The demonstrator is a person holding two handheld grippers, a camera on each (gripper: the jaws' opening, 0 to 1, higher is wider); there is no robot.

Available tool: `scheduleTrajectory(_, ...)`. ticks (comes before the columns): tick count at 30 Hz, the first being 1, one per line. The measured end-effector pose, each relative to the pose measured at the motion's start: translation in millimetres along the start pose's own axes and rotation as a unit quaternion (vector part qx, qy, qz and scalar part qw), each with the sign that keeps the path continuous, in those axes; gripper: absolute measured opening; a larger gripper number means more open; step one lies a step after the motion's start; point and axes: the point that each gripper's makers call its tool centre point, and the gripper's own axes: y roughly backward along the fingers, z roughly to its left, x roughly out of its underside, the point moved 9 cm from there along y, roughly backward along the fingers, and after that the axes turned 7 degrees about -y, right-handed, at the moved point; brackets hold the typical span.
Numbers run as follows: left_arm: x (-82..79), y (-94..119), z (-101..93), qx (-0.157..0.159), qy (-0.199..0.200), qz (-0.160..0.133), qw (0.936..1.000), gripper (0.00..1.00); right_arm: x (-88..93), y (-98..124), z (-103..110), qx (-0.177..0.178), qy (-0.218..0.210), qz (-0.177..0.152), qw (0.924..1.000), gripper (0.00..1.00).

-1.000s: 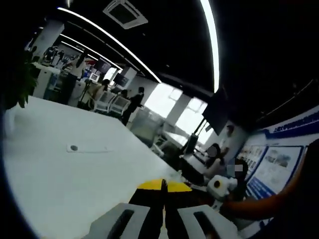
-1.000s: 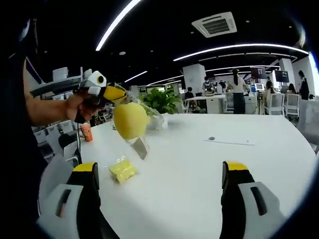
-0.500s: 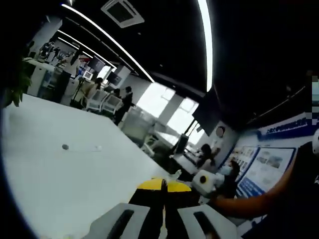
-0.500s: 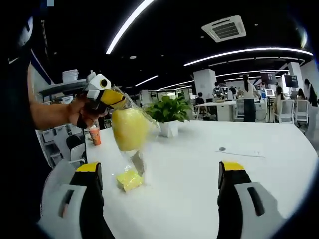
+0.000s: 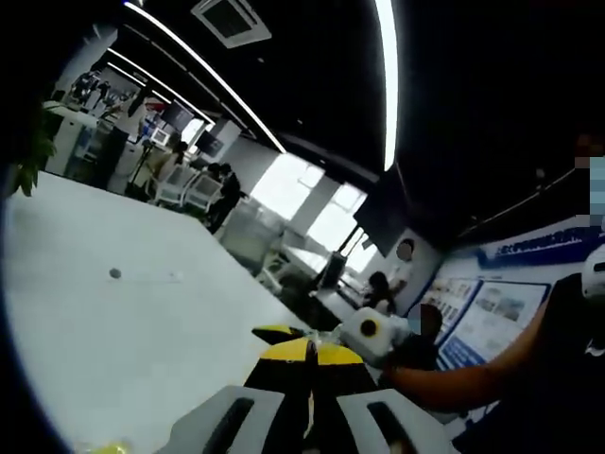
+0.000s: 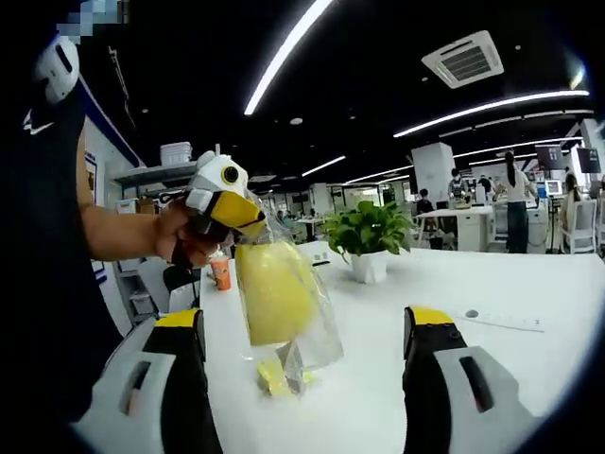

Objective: Compare the silicone blocks by pressing each to a similar depth, holding the contact briefly, and releasing to observe deformation and rebound differences across the visible hardness samples.

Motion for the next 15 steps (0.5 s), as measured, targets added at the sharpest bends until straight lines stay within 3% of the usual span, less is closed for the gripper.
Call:
scheduleTrajectory(4, -2.1, 3, -1.7, -0.001, 0.009, -0.004, 0.9999, 0.0, -2.8, -5, 7, -0.036, -0.018, -0.006, 0.9992, 0.69)
scheduleTrajectory(15, -6.8, 7, -5.0, 0.009, 0.026, -0.012, 0.9996, 0.0, -4.6, -15, 12, -0.065, -0.014, -0.018, 0.9976, 0.44)
